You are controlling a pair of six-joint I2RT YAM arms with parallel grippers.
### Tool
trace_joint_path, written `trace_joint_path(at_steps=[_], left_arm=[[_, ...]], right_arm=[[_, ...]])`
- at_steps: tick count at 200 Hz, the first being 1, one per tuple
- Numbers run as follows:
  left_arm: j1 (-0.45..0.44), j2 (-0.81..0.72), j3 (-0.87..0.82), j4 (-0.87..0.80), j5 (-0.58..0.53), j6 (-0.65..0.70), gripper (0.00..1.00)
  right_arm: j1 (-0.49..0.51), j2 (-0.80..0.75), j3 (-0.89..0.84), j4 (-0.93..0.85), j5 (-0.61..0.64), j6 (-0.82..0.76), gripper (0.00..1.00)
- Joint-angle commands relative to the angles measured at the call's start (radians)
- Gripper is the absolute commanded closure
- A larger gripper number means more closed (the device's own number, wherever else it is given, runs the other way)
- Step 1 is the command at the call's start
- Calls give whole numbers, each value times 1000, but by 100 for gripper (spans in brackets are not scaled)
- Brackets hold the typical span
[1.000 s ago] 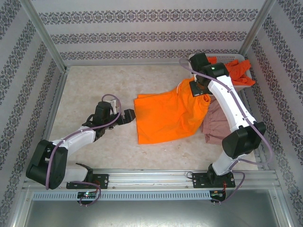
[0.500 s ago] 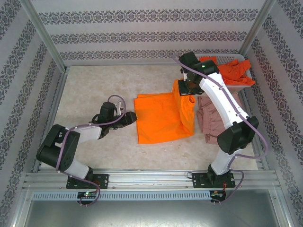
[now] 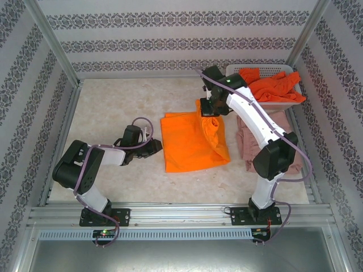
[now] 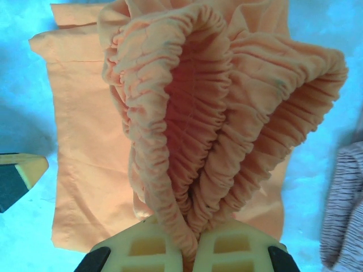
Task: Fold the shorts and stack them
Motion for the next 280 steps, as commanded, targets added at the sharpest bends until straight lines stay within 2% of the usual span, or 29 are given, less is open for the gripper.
trace_joint_path(at_steps=[1,36,140,280], left_arm=[[5,-12,38,64,22,-11,100],[3,-9,80,57,37,-24,100],[-54,178,104,118,-7,-40,100],[-60,164,82,70,-38,-13,100]], right_arm=[[18,25,25,24,-40,28,100],[27,51,21,41,-55,39,100],[58,128,53,64,-93,81,100],[117,295,111,144,-218,179,100]])
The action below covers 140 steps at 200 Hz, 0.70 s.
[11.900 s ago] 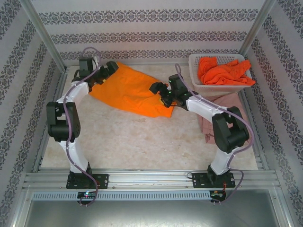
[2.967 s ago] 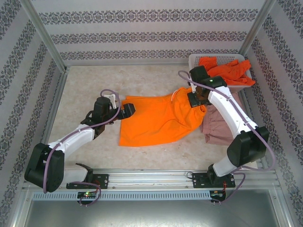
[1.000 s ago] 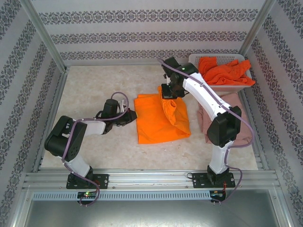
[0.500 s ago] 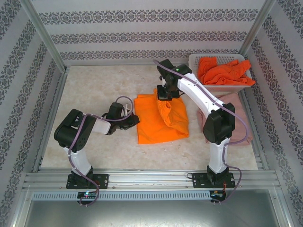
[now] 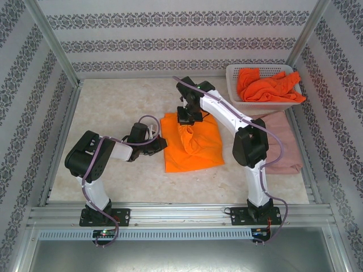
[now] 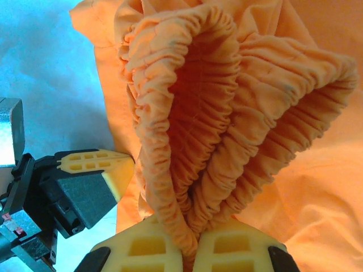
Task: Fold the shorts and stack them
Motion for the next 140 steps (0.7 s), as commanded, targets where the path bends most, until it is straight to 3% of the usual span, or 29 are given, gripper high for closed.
trace_joint_path(at_steps=[1,106,140], left_arm=[[-19,1,-10,-15,-27,18,100],[-6,-42,-6,-48,-40,27,100],[70,-192,-41,-114,-55,40,76]], right_arm=[[14,28,33,27,-48,37,100],[43,105,-25,125,-123,82,99],[43,112,-76,174,-147,97,93]])
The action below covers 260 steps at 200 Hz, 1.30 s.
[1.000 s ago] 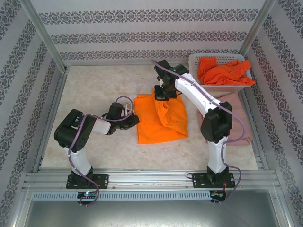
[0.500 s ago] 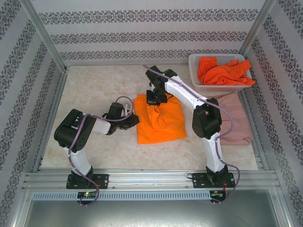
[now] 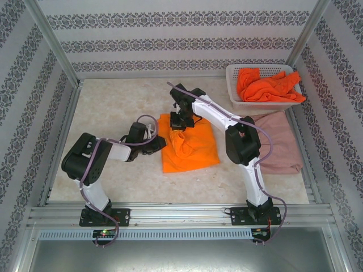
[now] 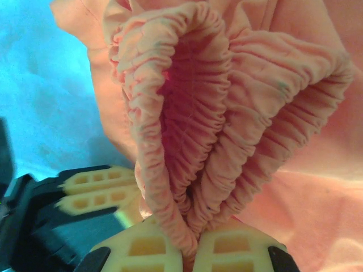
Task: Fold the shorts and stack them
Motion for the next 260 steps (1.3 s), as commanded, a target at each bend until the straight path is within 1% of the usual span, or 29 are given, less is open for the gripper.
trace_joint_path(at_steps=[1,14,37,55,76,92,114,129,137,142,154,174,190,207,223,241,260], left_arm=[[53,-125,-26,-68,-29,32,74],[81,-198,-33,-131,-46,54,56],[118,-322,-45,-216,-72,84,45],[140,-397,-57,-246,-84,88,39],[160,-473,-71,-243,-82,67,33],[172,-527,-76,-225,-67,48,27],[182,-594,-68,-212,-48,31,17],[184,-619,-56,-208,-26,20,11],[184,-619,-47,-193,-5,9,9],[183,-613,-44,-178,9,-2,8],[182,-587,-37,-128,47,-36,7],[168,-513,-10,-43,90,-96,6],[134,-434,35,14,107,-131,6],[91,-345,76,126,118,-203,5],[52,-257,123,216,126,-268,5],[12,-159,173,278,130,-308,5],[-8,-64,207,317,117,-320,5]], right_arm=[[10,22,-39,49,-47,28,92],[9,22,-54,71,-65,38,85],[13,20,-68,122,-132,61,67],[16,6,-77,170,-201,81,52],[15,-41,-106,273,-339,129,38],[17,-78,-111,329,-440,149,31],[12,-159,-152,424,-541,178,24],[-12,-233,-241,564,-574,242,20],[-30,-279,-302,640,-578,282,15],[-43,-305,-337,675,-574,300,8],[-75,-355,-397,695,-557,298,3],[-125,-409,-482,685,-547,268,2],[-176,-445,-569,723,-546,290,2],[-233,-474,-663,768,-530,325,2],[-277,-489,-727,779,-511,323,2],[-308,-494,-791,800,-507,340,2],[-314,-509,-860,811,-483,351,2]])
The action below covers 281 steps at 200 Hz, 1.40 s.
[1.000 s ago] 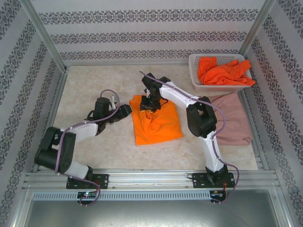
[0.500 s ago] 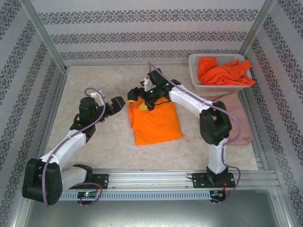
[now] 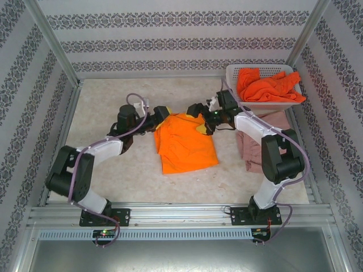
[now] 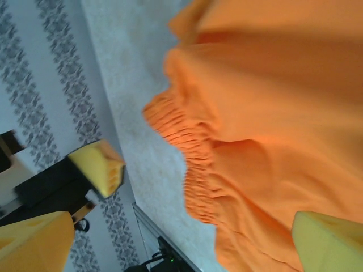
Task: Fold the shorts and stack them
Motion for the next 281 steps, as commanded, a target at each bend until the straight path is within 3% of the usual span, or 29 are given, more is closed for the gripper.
trace_joint_path(at_steps=[1,57,87,121,160,195,230,281], left_arm=[[-26,87,48,156,13,-70,5],[-10,268,14,124,-63,19,7],[30,284,-65,109,-83,61,7],[63,240,-100,143,-12,62,9],[61,-38,-98,-181,-8,167,10],[58,-216,-108,-523,-44,272,15],[45,-234,-164,-557,-61,270,26],[12,-128,-178,-468,-58,240,41]], right_arm=[[1,-39,-70,49,24,28,2],[-2,-42,-287,206,17,103,2],[1,-42,-394,265,14,128,2],[4,-86,-441,325,-16,167,2],[6,-186,-227,126,19,65,2],[4,-92,37,-36,47,-36,2],[1,78,232,-57,31,-58,2],[-2,275,392,-57,17,-58,2]])
